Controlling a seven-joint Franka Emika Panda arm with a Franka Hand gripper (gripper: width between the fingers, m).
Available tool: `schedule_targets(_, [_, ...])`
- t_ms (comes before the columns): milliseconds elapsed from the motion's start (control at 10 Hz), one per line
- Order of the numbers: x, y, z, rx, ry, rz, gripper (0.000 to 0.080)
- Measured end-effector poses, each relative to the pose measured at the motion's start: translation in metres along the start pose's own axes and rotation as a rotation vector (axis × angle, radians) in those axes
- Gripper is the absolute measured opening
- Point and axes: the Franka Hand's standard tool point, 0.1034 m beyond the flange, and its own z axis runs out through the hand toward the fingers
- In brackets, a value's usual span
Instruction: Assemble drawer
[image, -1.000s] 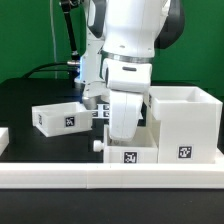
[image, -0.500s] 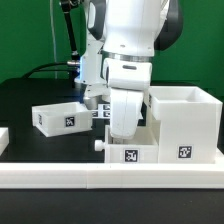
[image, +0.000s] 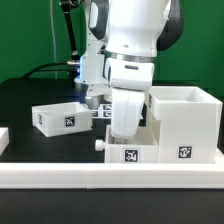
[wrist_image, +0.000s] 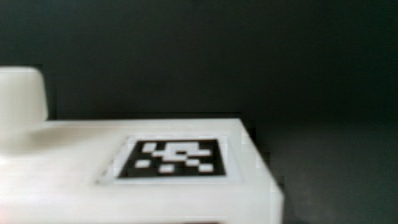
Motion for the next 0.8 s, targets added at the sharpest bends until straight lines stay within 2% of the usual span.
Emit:
schedule_targets(500, [-0.0002,-0.0001,-0.0002,-0.001,-0.007,-0.032,0.0042])
schedule_targets(700, [-0.0008,0.0003,-0.0004,0.013,-0.014,-0.024,0.0042])
schedule_targets(800, [-0.0018,0.0004,-0.0002,0.012,-0.013,-0.022,0.0042])
